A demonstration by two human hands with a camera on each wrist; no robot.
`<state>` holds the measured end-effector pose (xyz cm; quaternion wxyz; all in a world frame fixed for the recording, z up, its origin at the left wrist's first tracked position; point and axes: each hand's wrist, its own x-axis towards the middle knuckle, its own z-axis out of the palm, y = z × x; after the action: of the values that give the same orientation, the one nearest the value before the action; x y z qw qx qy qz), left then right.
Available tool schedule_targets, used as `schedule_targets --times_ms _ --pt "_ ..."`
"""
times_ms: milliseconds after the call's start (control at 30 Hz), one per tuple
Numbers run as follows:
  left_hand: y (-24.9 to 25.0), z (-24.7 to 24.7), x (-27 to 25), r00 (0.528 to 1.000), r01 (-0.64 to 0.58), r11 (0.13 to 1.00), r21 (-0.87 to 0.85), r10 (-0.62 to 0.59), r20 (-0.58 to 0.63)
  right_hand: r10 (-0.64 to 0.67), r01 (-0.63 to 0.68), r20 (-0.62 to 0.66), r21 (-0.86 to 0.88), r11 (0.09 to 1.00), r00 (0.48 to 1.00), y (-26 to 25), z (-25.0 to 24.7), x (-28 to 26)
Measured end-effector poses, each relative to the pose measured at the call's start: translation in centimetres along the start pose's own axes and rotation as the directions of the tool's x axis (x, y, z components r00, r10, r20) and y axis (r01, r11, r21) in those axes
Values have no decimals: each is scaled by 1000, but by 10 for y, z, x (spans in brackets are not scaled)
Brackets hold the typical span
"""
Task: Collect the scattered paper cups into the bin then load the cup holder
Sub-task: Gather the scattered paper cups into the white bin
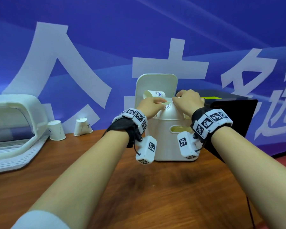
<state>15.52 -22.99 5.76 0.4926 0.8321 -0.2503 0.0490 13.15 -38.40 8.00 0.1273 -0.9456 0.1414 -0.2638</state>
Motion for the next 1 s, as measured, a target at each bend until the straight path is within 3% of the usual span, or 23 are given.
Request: schedule_targets --times_ms 167,333,567,633,733,900,1000 --pt "-9 -17 -6 996 37 996 -87 -43 -74 -26 27 23 -45 999 999 -20 3 -4" --pt "-22 -29 -12 995 42 995 -86 -50 -91 -92 107 280 -40 993 956 -34 22 -6" --pt "-24 -24 -11 998 55 998 -28 -56 -39 -91 211 403 -264 941 911 -40 37 -14" --pt "-25 -26 -10 994 78 995 -60 -82 -76 -132 213 334 -218 952 933 -40 34 -9" --pt "-28 -30 -7 985 84 990 -113 -99 -141 -190 208 123 -156 966 974 -46 24 -5" --pt "-37 -44 -7 970 68 985 -158 -102 -219 -204 192 -34 -210 959 978 -57 11 -12" --pt "-43 -54 -11 961 74 986 -150 -110 -252 -276 239 -137 -235 942 951 -65 14 -18"
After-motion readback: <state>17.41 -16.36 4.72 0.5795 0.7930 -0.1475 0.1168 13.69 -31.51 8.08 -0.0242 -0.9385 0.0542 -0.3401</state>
